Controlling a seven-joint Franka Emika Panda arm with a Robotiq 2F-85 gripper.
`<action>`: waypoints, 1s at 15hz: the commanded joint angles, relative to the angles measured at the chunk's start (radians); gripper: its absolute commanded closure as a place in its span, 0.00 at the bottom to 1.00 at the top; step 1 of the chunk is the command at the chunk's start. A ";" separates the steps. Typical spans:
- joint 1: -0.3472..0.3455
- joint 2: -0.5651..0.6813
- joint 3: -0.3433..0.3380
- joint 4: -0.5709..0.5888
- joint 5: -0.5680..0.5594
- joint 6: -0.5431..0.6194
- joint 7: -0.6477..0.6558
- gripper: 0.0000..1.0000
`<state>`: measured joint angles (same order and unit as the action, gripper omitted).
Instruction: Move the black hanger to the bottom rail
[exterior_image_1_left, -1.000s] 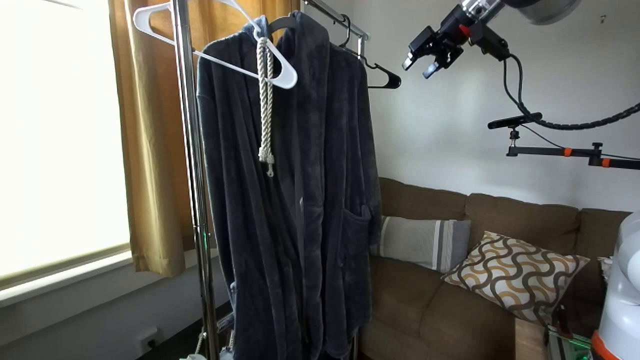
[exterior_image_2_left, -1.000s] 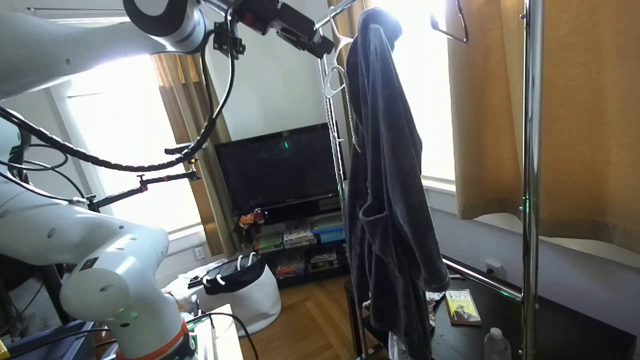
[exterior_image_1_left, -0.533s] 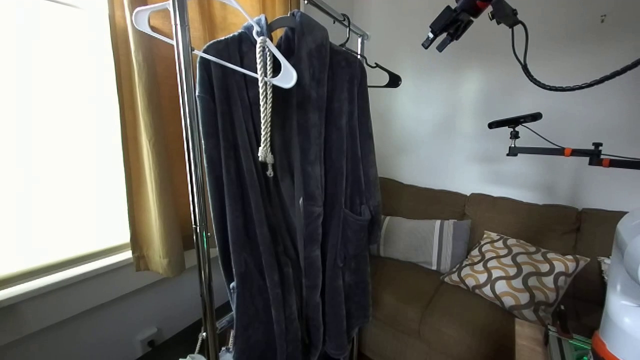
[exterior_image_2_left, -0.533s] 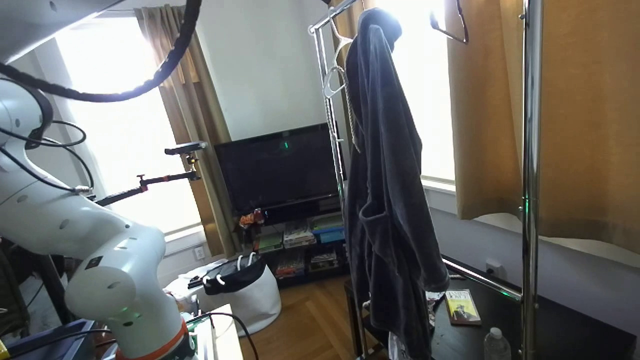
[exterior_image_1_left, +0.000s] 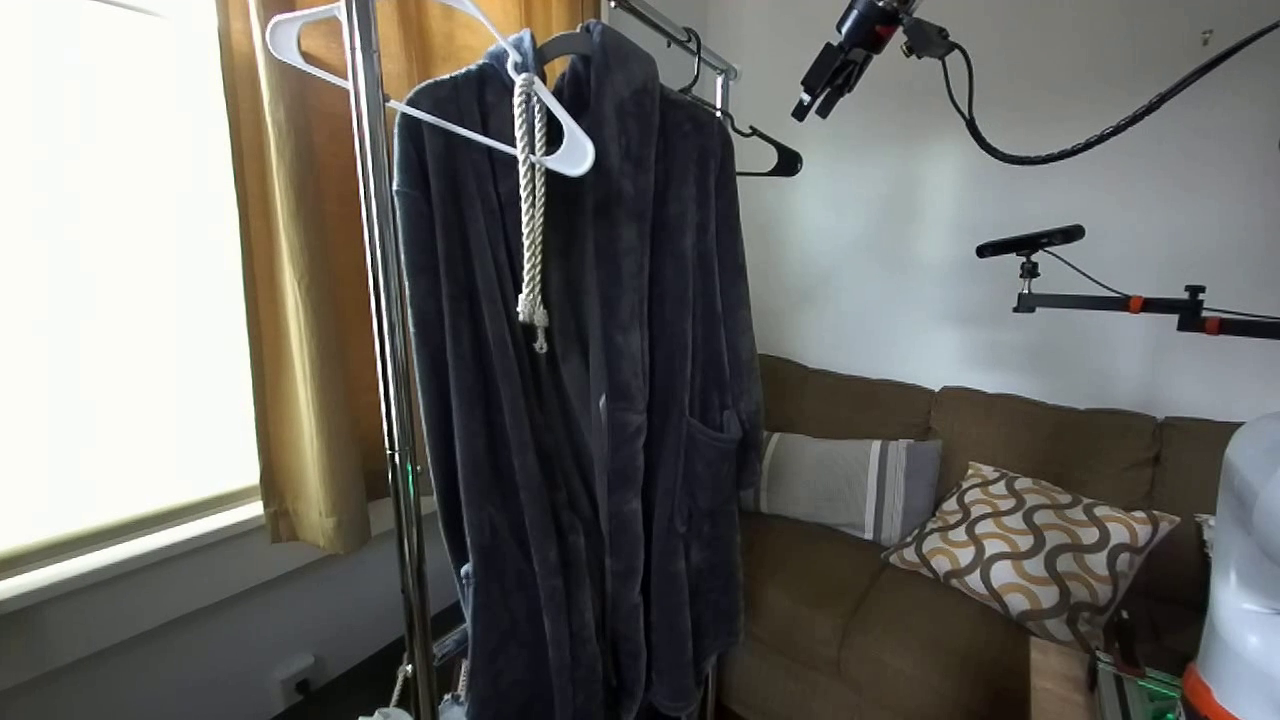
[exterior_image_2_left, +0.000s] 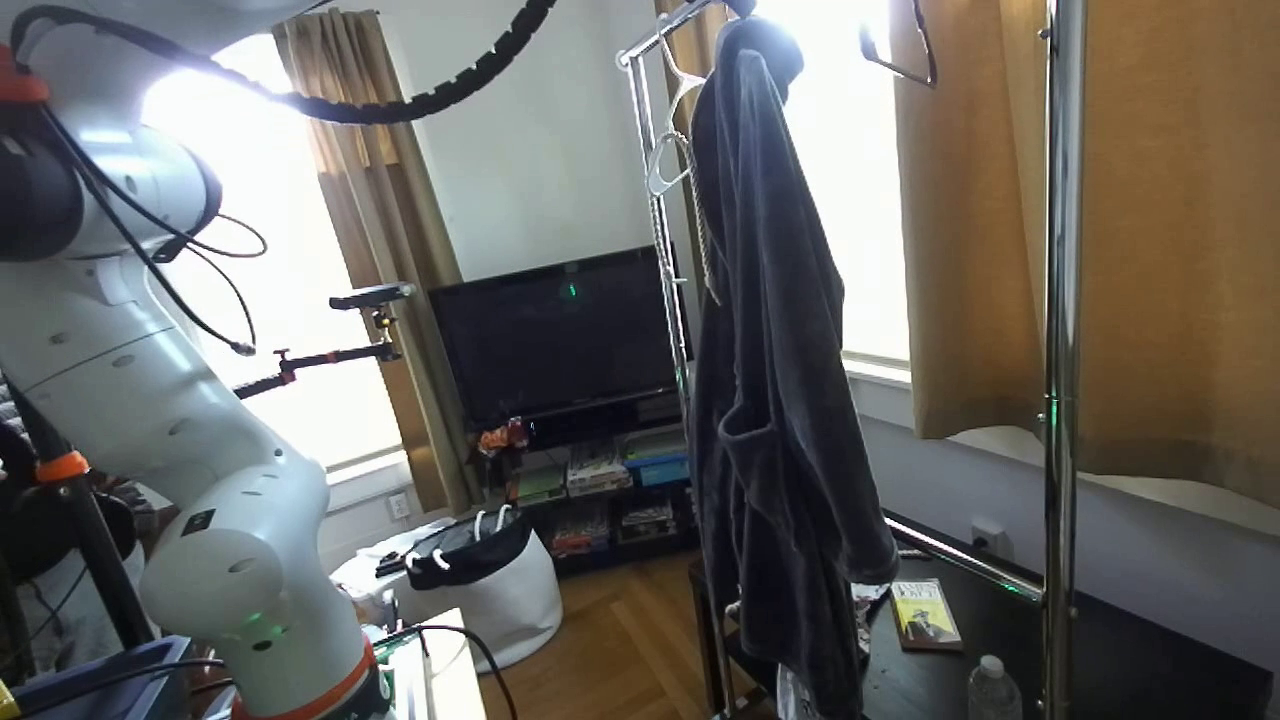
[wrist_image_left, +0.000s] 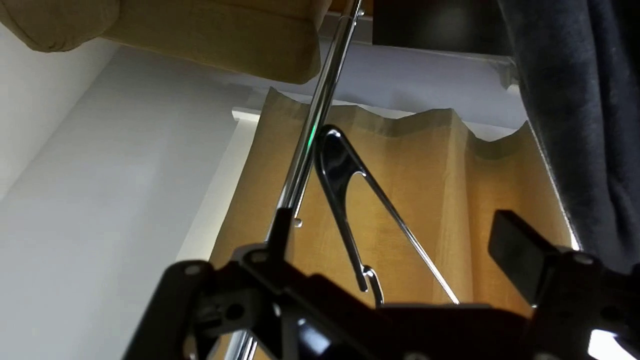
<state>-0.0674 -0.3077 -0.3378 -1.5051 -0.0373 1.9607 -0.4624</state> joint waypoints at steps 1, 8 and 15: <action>-0.021 0.008 0.012 0.013 0.011 -0.004 -0.008 0.00; -0.022 0.122 -0.084 0.159 0.132 -0.070 -0.200 0.00; -0.095 0.281 -0.089 0.306 0.375 -0.193 -0.270 0.00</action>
<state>-0.1194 -0.0981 -0.4433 -1.2929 0.2580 1.8416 -0.7037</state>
